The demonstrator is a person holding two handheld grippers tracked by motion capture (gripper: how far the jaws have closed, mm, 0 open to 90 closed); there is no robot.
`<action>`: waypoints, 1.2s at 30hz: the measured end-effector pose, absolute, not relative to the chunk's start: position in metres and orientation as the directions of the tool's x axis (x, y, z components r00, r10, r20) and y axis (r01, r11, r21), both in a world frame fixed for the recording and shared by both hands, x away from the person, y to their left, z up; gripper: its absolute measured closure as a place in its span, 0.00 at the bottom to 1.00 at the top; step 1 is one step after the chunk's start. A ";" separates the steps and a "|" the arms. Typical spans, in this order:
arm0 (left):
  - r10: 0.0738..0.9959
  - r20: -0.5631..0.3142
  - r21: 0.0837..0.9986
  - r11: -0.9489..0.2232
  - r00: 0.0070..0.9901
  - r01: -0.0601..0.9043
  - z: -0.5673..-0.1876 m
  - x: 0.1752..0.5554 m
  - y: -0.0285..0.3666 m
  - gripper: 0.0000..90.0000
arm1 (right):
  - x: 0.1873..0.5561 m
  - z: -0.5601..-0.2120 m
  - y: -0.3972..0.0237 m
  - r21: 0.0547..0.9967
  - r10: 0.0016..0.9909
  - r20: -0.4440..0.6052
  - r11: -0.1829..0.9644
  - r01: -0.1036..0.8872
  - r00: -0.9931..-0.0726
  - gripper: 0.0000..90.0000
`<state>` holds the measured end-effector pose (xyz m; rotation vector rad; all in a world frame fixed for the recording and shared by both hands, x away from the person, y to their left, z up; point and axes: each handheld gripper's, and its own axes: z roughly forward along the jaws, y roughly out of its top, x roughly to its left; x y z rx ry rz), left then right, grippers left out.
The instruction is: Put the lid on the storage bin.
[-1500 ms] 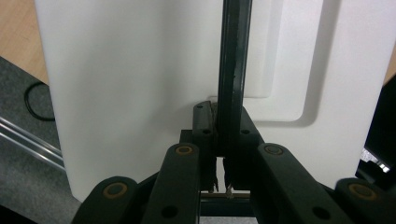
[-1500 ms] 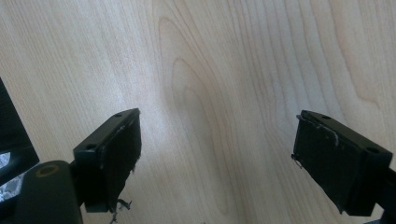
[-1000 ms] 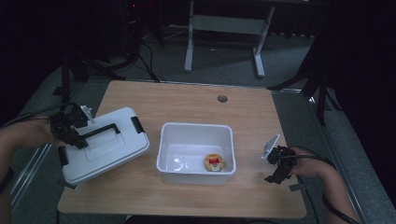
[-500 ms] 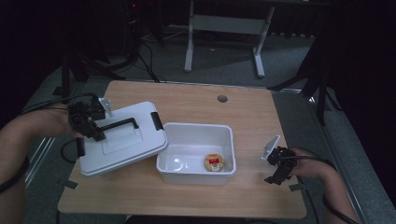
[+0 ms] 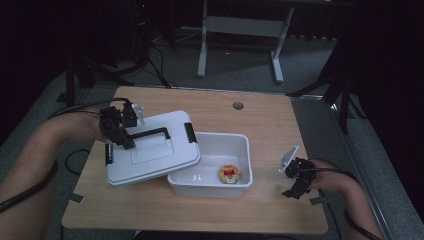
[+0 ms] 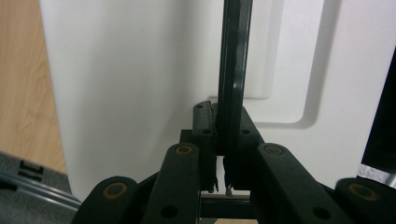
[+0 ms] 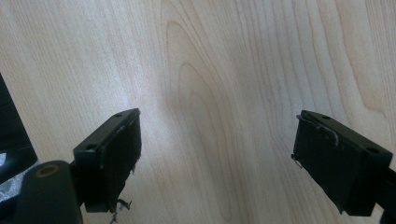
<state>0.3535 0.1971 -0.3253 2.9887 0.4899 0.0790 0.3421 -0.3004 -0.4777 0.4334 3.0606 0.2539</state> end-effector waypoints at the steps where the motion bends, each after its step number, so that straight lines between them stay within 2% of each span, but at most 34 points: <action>1: 0.311 0.025 0.120 -0.944 0.950 0.307 -0.325 0.355 0.193 0.93 | 0.342 -0.478 -0.301 0.167 0.278 -0.018 0.948 0.271 -0.960 0.16; 18: 0.163 0.049 0.143 -0.978 0.985 0.155 -0.318 0.366 0.123 0.93 | 0.339 -0.476 -0.303 0.179 0.277 -0.015 0.946 0.270 -0.961 0.16; 30: 0.050 0.042 0.131 -0.990 0.998 0.044 -0.327 0.368 0.072 0.93 | 0.340 -0.477 -0.297 0.187 0.257 -0.018 0.950 0.249 -0.966 0.17; 36: 0.028 0.036 0.108 -0.994 0.999 0.024 -0.338 0.368 0.055 0.93 | 0.339 -0.476 -0.296 0.193 0.254 -0.014 0.950 0.246 -0.967 0.17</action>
